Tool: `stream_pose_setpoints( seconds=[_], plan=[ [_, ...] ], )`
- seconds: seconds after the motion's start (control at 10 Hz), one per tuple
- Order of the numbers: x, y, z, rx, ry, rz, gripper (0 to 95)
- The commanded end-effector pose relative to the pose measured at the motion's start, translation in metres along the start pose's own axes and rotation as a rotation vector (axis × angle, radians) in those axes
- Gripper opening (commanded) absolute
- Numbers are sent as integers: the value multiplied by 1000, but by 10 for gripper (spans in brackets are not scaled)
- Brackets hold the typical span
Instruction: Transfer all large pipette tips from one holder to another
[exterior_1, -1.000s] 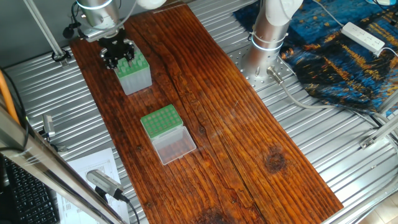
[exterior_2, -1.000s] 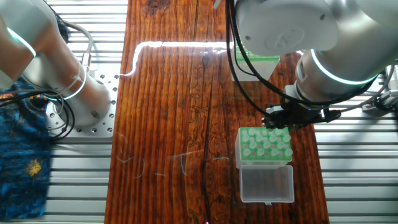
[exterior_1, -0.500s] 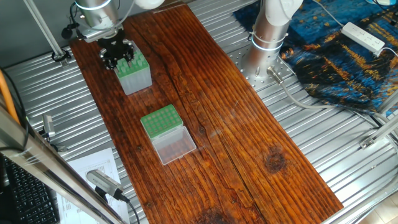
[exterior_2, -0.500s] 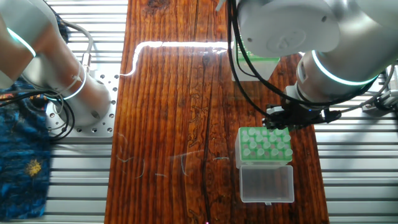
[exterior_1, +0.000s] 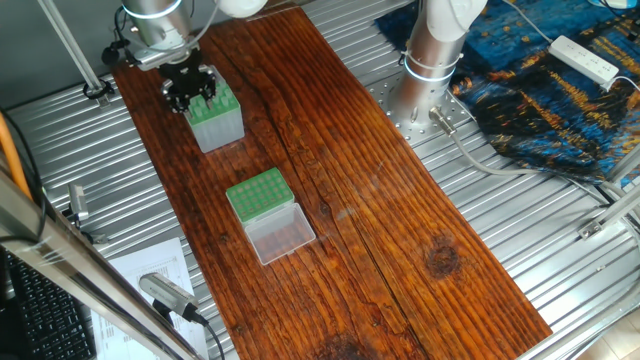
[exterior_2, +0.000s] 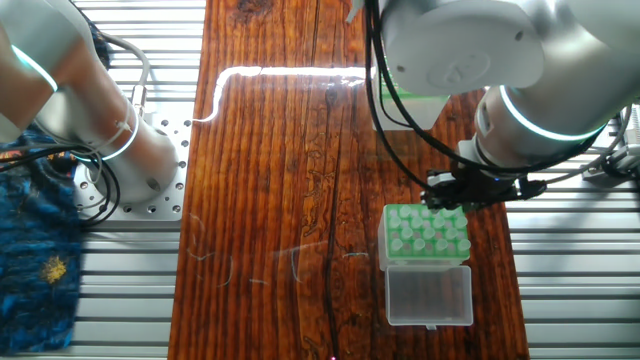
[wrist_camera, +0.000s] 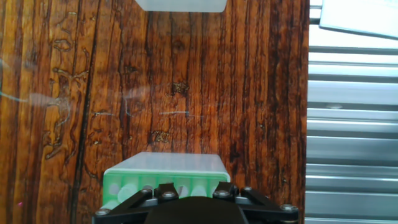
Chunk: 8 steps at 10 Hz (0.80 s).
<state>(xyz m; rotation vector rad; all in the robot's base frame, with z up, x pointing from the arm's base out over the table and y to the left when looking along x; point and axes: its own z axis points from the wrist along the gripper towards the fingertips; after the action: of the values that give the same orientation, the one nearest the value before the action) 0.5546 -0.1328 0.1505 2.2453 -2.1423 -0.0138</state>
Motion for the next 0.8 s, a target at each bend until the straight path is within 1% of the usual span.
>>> stream_pose_setpoints(
  seconds=[0.1, 0.4, 0.5, 0.8],
  plan=[
    [0, 1, 1, 1, 0, 0, 380],
    [1, 2, 3, 1, 3, 12, 380],
    [1, 2, 3, 1, 0, 15, 190],
    [1, 3, 3, 1, 1, 27, 190]
  ],
)
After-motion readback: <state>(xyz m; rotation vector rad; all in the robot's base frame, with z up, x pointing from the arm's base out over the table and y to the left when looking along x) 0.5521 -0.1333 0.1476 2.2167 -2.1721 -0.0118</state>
